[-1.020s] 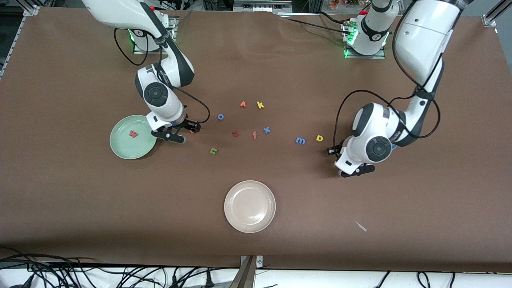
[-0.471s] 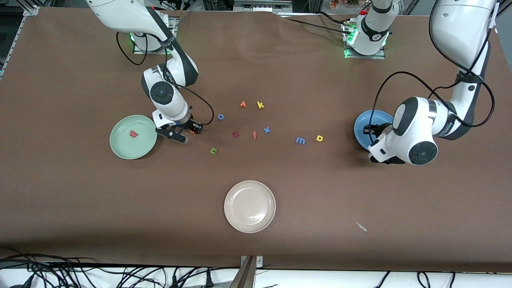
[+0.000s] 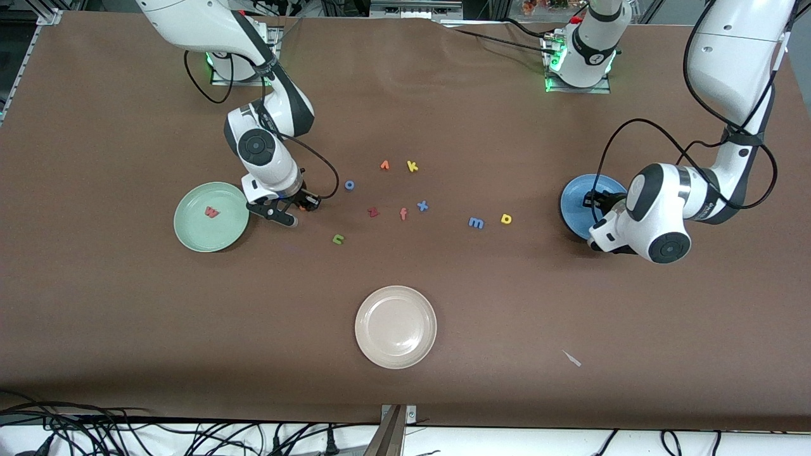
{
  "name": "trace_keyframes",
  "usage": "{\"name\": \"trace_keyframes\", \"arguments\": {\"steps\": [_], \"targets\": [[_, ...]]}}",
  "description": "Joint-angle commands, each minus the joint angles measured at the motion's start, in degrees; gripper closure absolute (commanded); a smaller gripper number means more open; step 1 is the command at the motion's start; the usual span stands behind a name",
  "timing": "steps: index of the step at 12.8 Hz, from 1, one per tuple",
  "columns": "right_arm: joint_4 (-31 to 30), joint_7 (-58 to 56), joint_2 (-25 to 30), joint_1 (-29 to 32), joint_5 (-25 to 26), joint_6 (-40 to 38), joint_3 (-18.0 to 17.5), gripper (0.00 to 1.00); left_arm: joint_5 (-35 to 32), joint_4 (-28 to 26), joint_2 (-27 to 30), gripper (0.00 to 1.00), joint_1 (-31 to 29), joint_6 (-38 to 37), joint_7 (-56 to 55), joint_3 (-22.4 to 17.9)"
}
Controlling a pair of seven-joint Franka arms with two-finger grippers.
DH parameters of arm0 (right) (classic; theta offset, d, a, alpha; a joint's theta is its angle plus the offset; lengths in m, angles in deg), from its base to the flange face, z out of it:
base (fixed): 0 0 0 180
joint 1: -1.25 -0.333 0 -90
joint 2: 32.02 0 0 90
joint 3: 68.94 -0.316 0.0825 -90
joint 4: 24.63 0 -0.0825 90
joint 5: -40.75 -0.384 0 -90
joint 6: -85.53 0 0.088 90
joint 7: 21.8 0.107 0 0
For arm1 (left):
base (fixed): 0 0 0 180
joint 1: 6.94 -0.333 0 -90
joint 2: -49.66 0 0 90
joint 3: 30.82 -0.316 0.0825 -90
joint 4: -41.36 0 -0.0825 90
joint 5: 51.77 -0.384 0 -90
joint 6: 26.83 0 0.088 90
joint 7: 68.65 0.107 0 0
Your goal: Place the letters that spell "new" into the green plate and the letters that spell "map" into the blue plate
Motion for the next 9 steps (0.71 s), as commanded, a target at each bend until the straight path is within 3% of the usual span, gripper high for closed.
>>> {"name": "trace_keyframes", "arguments": {"steps": [1, 4, 6, 9], "targets": [[0.38, -3.88, 3.17, -0.21, -0.10, -3.50, 0.97, 0.88, -0.30, 1.20, 1.02, 0.00, -0.08, 0.25, 0.14, 0.67], [0.47, -21.77, 8.36, -0.20, -0.09, -12.90, 7.98, 0.88, 6.11, 5.68, 1.11, 0.00, 1.67, 0.78, -7.31, 1.89], [0.39, -35.13, 9.86, -0.12, -0.18, -15.11, 13.34, 0.88, 7.96, 6.40, 0.85, 0.00, 3.07, 6.81, -16.52, 4.17], [-0.66, -44.51, 7.68, 0.85, -0.36, -11.54, 16.52, 0.88, 8.23, 5.69, 0.15, 0.01, 7.02, 13.86, -21.84, 5.33]]}}
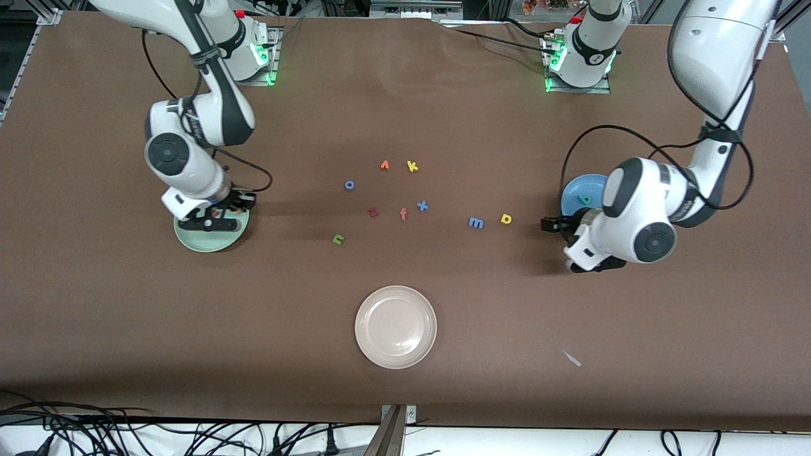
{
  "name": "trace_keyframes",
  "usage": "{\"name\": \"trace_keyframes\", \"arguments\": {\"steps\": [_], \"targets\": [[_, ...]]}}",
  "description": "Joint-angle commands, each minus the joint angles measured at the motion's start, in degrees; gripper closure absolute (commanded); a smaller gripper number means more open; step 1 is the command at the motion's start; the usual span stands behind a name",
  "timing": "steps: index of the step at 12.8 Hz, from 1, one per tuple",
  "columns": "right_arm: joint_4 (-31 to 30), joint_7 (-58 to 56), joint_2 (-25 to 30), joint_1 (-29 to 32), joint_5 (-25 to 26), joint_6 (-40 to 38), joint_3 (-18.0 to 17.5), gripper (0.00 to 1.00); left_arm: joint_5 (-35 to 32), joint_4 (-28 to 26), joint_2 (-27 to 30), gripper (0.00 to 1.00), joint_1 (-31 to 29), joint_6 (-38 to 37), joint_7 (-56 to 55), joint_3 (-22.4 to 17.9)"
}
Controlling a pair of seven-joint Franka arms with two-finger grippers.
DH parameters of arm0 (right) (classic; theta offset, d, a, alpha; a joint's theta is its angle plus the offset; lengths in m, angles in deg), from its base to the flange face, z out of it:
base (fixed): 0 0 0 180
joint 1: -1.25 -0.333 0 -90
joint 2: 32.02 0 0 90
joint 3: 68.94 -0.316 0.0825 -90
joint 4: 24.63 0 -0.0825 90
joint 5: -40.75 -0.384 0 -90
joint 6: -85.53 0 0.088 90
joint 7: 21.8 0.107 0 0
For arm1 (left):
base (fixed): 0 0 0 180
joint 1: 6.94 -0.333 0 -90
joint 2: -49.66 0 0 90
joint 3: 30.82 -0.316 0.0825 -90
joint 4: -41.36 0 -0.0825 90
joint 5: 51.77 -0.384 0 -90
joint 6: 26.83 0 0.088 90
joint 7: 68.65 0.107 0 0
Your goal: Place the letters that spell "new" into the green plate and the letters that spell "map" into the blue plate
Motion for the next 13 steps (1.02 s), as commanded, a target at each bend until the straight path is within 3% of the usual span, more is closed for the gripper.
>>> {"name": "trace_keyframes", "arguments": {"steps": [1, 2, 3, 4, 5, 8, 13], "targets": [[-2.37, -3.60, -1.50, 0.13, -0.41, 4.59, 0.65, 0.88, 1.24, -1.11, -0.60, 0.03, 3.06, 4.04, -2.30, -0.23], [-3.34, -3.60, -1.67, 0.13, -0.41, 6.09, 0.65, 0.84, 1.24, -2.77, -0.52, 0.07, 3.86, 5.97, -2.30, -0.14], [-3.70, -3.51, -1.76, 0.13, -0.41, 6.28, 0.65, 0.66, 1.24, -4.27, -0.52, 0.07, 4.47, 9.29, -2.74, 0.29], [-3.61, -3.51, -1.94, 0.13, -0.41, 5.84, 0.65, 0.36, 1.24, -6.63, -0.52, 0.07, 5.00, 13.07, -3.70, 0.65], [-3.52, -3.33, -1.85, 0.13, -0.41, 5.66, 0.65, 0.23, 1.24, -8.92, -0.35, 0.08, 5.79, 16.67, -3.97, 0.65], [-0.46, -1.76, -1.76, -0.66, -0.41, 5.23, 0.03, 0.21, 1.24, -12.19, -0.78, 0.16, 7.46, 21.89, -5.11, 0.65], [17.54, 16.48, -10.71, -1.81, -2.59, -4.79, -6.90, 0.21, 1.06, -12.63, -1.66, 0.37, 8.35, 21.98, -5.82, 0.56]]}}
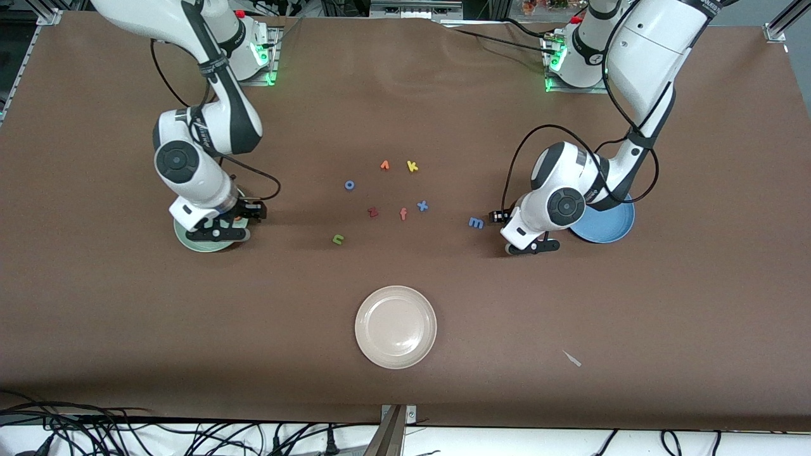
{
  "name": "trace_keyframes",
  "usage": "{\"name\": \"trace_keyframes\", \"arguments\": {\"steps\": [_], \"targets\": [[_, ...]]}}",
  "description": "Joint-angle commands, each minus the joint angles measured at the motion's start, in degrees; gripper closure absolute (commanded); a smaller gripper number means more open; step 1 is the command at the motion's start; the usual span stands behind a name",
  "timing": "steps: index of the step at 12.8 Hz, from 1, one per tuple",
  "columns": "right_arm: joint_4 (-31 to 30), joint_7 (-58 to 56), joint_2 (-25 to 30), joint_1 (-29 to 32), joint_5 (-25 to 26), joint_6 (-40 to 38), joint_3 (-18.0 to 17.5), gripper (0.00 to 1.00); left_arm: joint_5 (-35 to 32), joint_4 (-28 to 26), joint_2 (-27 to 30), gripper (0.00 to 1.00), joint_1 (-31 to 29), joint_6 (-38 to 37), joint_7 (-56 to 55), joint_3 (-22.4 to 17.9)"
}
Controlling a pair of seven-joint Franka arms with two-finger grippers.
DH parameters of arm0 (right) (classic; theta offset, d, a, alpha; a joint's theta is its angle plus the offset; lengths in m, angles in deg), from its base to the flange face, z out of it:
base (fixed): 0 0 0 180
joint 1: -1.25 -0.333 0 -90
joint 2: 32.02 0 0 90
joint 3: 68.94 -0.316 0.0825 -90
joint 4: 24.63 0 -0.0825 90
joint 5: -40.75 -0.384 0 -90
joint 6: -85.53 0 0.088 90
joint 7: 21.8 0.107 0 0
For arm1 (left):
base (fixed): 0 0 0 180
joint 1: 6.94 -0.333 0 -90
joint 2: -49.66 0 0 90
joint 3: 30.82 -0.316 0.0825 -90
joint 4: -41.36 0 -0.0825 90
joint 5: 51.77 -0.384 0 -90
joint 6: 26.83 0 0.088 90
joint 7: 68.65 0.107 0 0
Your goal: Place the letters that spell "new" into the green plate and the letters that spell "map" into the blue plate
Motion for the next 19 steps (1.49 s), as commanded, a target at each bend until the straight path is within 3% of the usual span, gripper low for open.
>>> {"name": "trace_keyframes", "arguments": {"steps": [1, 3, 5, 6, 10, 16, 19], "targets": [[10.13, 10.91, -7.52, -0.14, -4.32, -2.70, -2.93, 0.22, 0.87, -0.35, -0.37, 0.37, 0.84, 0.90, -0.40, -0.36], [14.97, 17.95, -11.30, -0.23, -8.37, -2.61, -4.95, 0.23, 0.61, -0.35, -0.73, 0.39, 0.76, 1.77, -0.58, -0.36], [17.97, 24.37, -14.47, -0.93, -8.83, -1.30, -7.33, 0.35, 0.61, -0.17, -0.90, 0.42, 0.93, 1.87, -0.67, -0.36], [19.29, 27.45, -15.79, -1.98, -8.74, -1.03, -7.42, 0.35, 0.61, -0.17, -0.90, 0.45, 0.93, 1.78, -0.67, -0.36], [19.48, 34.85, -19.57, -5.85, -7.86, 5.20, -7.34, 0.36, 0.52, -0.26, -0.99, 0.63, 0.93, 1.78, -0.93, -0.36], [18.60, 34.86, -20.28, -6.03, -6.11, 5.39, -6.99, 0.43, 0.43, -0.08, -0.12, 0.82, 0.23, 0.82, -0.67, -0.36], [18.07, 34.78, -20.19, -6.03, -5.75, 5.30, -6.99, 0.67, 0.34, 0.79, 2.16, 0.83, -0.38, -4.26, 0.82, -0.45]]}}
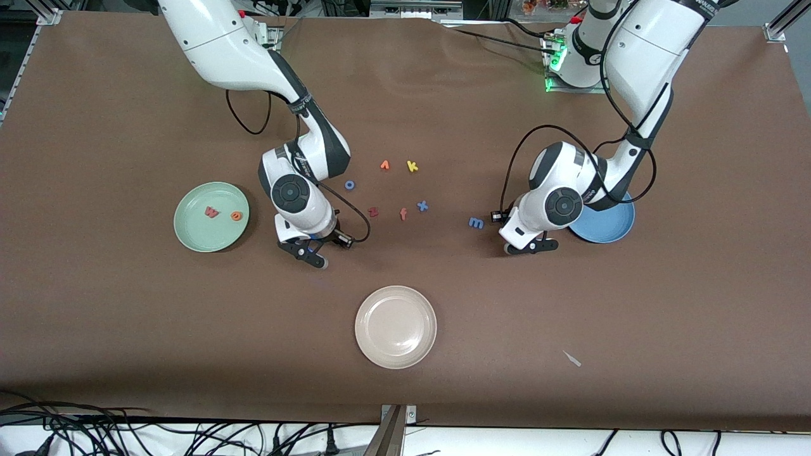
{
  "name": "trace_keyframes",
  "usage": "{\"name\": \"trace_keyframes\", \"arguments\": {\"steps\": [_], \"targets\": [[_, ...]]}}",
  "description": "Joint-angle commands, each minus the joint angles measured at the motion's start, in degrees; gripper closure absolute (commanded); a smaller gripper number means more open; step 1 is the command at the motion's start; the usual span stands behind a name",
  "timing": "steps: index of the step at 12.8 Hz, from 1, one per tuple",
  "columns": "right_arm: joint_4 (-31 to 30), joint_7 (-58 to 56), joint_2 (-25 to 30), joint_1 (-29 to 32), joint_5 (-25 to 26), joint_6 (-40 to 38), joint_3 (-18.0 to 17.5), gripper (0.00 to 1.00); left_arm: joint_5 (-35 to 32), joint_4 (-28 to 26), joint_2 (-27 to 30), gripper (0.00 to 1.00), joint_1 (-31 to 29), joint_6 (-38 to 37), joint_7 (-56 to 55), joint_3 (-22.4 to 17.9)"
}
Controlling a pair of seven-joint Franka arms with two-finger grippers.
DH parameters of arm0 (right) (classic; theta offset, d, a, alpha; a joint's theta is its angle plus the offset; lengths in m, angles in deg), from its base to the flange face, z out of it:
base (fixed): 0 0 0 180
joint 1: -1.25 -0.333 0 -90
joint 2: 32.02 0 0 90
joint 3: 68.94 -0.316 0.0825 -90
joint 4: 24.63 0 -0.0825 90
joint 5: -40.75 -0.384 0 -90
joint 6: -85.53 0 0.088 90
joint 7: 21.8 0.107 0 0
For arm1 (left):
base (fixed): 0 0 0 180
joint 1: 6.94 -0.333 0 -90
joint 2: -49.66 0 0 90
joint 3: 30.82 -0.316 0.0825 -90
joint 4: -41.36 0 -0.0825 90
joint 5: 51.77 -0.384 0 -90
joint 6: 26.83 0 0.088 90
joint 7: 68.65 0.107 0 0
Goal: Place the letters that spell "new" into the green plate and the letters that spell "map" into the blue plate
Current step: 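Grasp the green u with the right gripper while the left gripper grasps yellow a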
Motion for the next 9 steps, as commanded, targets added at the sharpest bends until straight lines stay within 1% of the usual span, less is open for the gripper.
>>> {"name": "trace_keyframes", "arguments": {"steps": [1, 2, 3, 4, 6, 7, 8, 9], "targets": [[0.40, 0.26, -0.37, -0.15, 1.02, -0.26, 0.06, 0.81, 0.34, 0.88, 3.66, 0.84, -1.43, -6.54, 2.78, -0.30], [0.58, -0.35, -0.20, -0.07, 1.11, -0.44, 0.06, 0.91, 0.34, 1.15, 4.72, 0.84, -2.57, -9.09, 4.28, -0.21], [0.58, -2.10, 0.15, 0.20, 1.11, -0.70, 0.06, 0.93, 0.34, 1.24, 6.03, 0.83, -3.36, -11.99, 6.21, -0.30], [0.58, -4.29, 1.02, 0.46, 1.11, -2.09, 0.58, 0.94, 0.34, 1.41, 7.61, 0.83, -5.20, -15.58, 9.01, -0.30], [1.19, -10.17, 3.39, 0.55, 0.94, -8.58, 3.21, 0.94, 0.17, 1.50, 10.25, 0.83, -9.15, -22.71, 16.03, -0.47], [1.20, -14.99, 4.71, 0.64, 0.67, -11.22, 5.31, 0.94, 0.08, 1.50, 10.79, 0.83, -11.35, -25.18, 19.38, -0.56], [1.11, -20.95, 5.86, 0.64, 0.41, -13.95, 7.33, 0.94, -1.75, 1.41, 10.88, 0.83, -13.02, -26.16, 20.72, -0.65], [1.11, -27.01, 6.56, 0.90, 0.23, -16.41, 9.44, 0.94, -5.85, 1.33, 10.71, 0.83, -15.04, -26.69, 21.51, -0.48]]}}
